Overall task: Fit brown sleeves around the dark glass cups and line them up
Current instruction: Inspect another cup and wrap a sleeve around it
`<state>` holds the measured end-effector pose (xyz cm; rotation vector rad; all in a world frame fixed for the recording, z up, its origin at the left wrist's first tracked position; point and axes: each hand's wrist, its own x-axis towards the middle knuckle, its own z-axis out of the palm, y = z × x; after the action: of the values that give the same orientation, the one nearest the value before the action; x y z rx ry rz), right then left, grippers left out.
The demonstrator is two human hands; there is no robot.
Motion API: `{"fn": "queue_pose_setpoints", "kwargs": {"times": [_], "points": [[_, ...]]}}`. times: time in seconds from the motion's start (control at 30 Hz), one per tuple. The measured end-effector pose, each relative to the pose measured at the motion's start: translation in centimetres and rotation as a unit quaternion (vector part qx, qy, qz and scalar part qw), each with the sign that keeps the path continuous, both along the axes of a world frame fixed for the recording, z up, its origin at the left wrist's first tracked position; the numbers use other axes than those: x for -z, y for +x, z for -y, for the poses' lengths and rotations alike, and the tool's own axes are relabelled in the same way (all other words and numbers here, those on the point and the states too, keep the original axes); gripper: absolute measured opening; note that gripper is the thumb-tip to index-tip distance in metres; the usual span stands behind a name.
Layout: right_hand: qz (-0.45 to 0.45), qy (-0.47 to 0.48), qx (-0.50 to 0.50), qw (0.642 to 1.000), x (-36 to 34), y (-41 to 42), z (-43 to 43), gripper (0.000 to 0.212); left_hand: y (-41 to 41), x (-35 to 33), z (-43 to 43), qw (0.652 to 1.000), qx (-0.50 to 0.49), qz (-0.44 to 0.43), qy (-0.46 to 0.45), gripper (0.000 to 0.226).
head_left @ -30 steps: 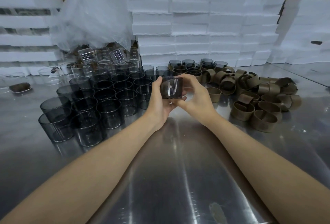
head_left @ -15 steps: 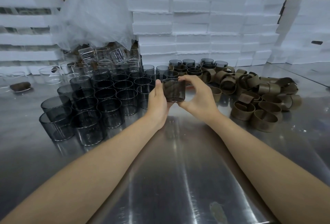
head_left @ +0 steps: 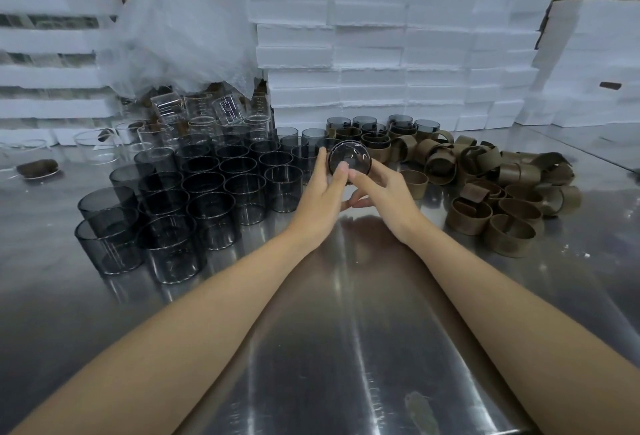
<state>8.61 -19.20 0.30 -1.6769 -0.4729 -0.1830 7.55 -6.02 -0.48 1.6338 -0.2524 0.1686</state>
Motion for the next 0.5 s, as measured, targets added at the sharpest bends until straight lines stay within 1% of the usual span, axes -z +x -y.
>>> {"fn": "queue_pose_setpoints", "kwargs": {"times": [0.07,0.13,0.2,0.27,0.33,0.37,0.4,0.47,0.5], "points": [[0.0,-0.01,-0.005,1.0,0.0,0.0,0.0,0.024,-0.1,0.0,0.0,1.0,-0.009,0.009,0.014,0.07],[0.007,-0.025,0.004,1.0,0.0,0.1,0.0,0.027,-0.2,0.0,0.1,0.997,-0.039,0.031,0.06,0.069],[0.014,-0.037,0.011,0.999,0.0,0.1,-0.1,0.023,-0.3,0.1,0.2,0.993,-0.063,0.057,0.084,0.065],[0.002,-0.032,0.011,0.999,-0.1,0.1,-0.1,0.02,-0.4,0.1,0.4,0.994,-0.072,0.07,0.047,0.06],[-0.033,-0.005,0.027,0.999,-0.3,0.2,-0.2,0.037,-0.2,0.0,0.4,0.995,-0.083,0.059,-0.006,0.051],[-0.041,-0.001,0.054,0.998,-0.4,0.3,-0.2,0.043,-0.1,-0.1,0.3,0.995,-0.084,0.043,-0.034,0.046],[-0.033,-0.014,0.099,0.994,-0.4,0.4,0.0,0.043,0.0,-0.2,0.3,0.995,-0.08,0.023,-0.063,0.042],[0.009,-0.098,0.218,0.971,-0.4,0.8,0.5,0.036,0.2,-0.4,0.2,0.992,-0.061,-0.021,-0.113,0.036],[0.022,-0.165,0.271,0.948,-0.3,0.9,0.9,0.037,0.2,-0.4,0.2,0.989,-0.05,-0.039,-0.131,0.033]]}}
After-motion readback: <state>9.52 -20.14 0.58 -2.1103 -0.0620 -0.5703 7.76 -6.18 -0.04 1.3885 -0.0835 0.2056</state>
